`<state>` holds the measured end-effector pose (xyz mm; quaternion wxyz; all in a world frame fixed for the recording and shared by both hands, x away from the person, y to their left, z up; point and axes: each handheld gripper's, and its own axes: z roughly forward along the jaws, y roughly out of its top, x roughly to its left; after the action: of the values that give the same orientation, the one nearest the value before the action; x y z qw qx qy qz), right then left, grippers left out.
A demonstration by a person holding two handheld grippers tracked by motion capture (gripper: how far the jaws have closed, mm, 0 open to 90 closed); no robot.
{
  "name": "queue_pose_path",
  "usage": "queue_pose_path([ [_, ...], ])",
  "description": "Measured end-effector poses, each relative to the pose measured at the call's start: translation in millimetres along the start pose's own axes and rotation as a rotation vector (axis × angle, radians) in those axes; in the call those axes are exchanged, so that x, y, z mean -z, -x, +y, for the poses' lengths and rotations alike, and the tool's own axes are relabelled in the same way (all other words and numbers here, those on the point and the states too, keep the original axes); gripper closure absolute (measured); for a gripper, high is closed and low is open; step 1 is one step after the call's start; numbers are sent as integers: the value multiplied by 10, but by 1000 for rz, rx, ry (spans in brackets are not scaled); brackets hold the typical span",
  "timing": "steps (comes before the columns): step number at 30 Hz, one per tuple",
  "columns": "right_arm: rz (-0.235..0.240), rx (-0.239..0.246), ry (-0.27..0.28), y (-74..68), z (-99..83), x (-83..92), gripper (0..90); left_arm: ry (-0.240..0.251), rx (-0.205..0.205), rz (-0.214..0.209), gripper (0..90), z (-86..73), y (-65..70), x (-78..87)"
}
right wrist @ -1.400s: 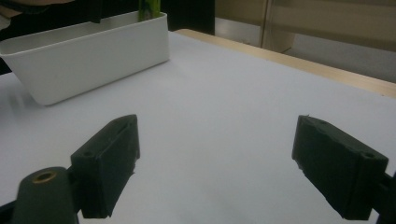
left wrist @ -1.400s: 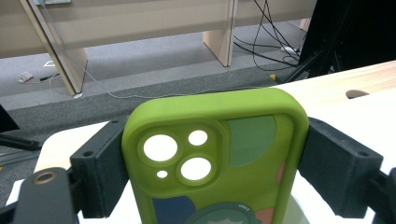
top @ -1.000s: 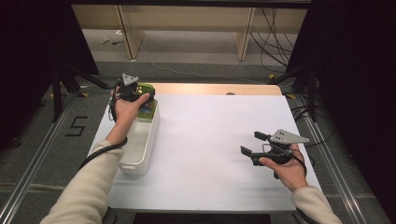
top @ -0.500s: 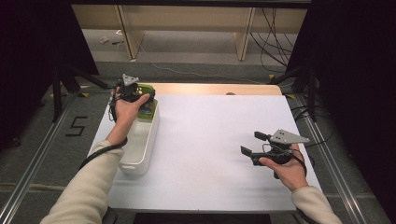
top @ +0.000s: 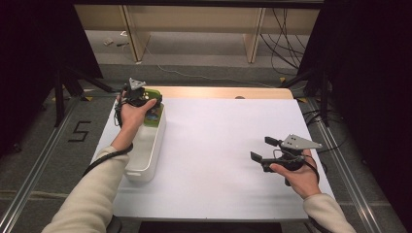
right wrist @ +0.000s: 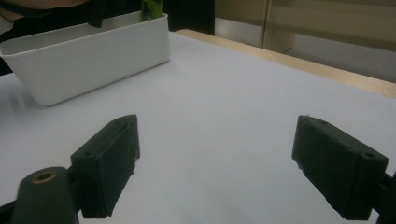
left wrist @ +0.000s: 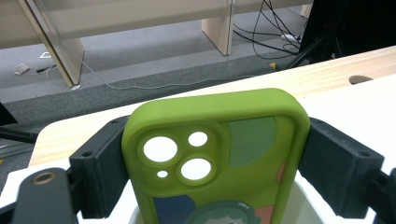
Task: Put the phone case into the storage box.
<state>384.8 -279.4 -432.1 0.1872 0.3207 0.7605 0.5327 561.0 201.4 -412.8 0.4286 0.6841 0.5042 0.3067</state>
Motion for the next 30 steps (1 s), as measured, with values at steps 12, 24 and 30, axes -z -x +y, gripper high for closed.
queue_pose_path([
  [12, 1, 0, 3, -1, 2, -1, 161, -12, -4, -3, 152, -5, 0, -17],
  [24, -1, -1, -1, 8, 3, 5, 161, -18, 7, -13, 150, 3, -23, -34],
  [30, 0, -1, -2, 8, 2, 2, 161, -20, 9, -18, 148, 3, -27, -42],
])
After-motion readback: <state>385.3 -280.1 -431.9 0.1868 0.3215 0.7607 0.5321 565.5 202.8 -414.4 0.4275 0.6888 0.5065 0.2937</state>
